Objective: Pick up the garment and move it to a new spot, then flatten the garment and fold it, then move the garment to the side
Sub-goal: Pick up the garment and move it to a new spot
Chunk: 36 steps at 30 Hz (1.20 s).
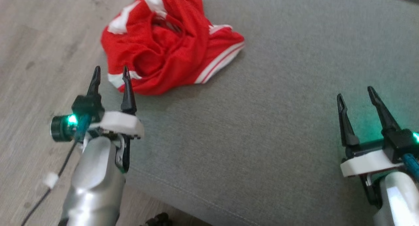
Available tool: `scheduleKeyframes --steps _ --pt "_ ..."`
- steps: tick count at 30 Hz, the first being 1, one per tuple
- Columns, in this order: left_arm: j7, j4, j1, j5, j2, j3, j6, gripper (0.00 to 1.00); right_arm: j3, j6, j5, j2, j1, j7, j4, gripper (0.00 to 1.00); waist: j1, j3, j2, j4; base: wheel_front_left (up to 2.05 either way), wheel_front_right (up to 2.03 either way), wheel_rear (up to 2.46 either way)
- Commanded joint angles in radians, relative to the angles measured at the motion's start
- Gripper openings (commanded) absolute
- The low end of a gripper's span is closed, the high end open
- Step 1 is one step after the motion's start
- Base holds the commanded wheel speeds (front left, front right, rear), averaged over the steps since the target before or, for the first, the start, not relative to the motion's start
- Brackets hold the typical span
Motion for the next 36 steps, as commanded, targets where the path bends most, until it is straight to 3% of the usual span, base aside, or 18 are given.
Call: scheduleKeyframes --steps 1,6,12,13,14,15,20,25,30,32,36 --pt "-0.005 0.032 -0.052 -0.014 0.022 0.028 -0.002 1.0 0.032 0.007 -0.005 -0.016 -0.022 -0.011 -0.036 1.0 -0.0004 0.068 0.0001 -0.045 0.0 0.0 0.0" --pt "-0.005 0.263 -0.179 -0.04 0.027 0.049 0.017 1.0 0.057 0.007 0.002 -0.047 -0.053 -0.011 -0.051 1.0 -0.0004 0.119 0.0001 -0.083 0.0 0.0 0.0" --pt "-0.005 0.33 -0.227 -0.042 0.032 0.056 0.009 1.0 0.057 0.007 0.004 -0.055 -0.067 -0.011 -0.055 1.0 -0.0004 0.149 0.0001 -0.107 0.0 0.0 0.0" --pt "-0.005 0.318 -0.229 -0.039 0.036 0.059 0.015 0.75 0.056 0.007 0.003 -0.054 -0.067 -0.011 -0.055 1.0 -0.0004 0.149 0.0001 -0.109 0.0 0.0 0.0" --pt "-0.005 0.297 -0.23 -0.031 0.043 0.062 0.026 0.15 0.056 0.007 0.003 -0.053 -0.068 -0.011 -0.053 1.0 -0.0004 0.147 0.0001 -0.112 0.0 0.0 0.0" --pt "-0.005 0.272 -0.227 -0.02 0.049 0.061 0.037 0.0 0.055 0.007 0.003 -0.05 -0.068 -0.011 -0.05 1.0 -0.0004 0.14 0.0001 -0.115 0.0 0.0 0.0" --pt "-0.005 0.1 -0.216 0.049 0.085 0.033 0.063 0.0 0.065 0.007 0.01 -0.015 -0.064 -0.011 -0.034 1.0 -0.0004 0.073 0.0001 -0.138 0.0 0.0 0.0" --pt "-0.005 -0.097 -0.231 0.115 0.135 -0.017 0.051 0.0 0.075 0.007 0.04 0.054 -0.051 -0.011 -0.01 1.0 -0.0004 -0.047 0.0001 -0.197 0.0 0.0 0.0" --pt "-0.005 -0.221 -0.249 0.129 0.162 -0.058 0.007 0.0 0.083 0.007 0.079 0.109 -0.021 -0.011 0.008 1.0 -0.0004 -0.194 0.0001 -0.329 0.0 0.0 0.0" --pt "-0.005 -0.234 -0.255 0.13 0.167 -0.064 -0.002 0.0 0.086 0.007 0.085 0.113 -0.014 -0.011 0.01 1.0 -0.0004 -0.221 0.0001 -0.362 0.0 0.0 0.0" --pt "-0.004 -0.269 -0.306 0.119 0.164 -0.088 -0.04 0.0 0.078 0.007 0.116 0.12 0.015 -0.011 0.008 1.0 -0.0004 -0.291 0.0001 -0.494 0.0 0.0 0.0"
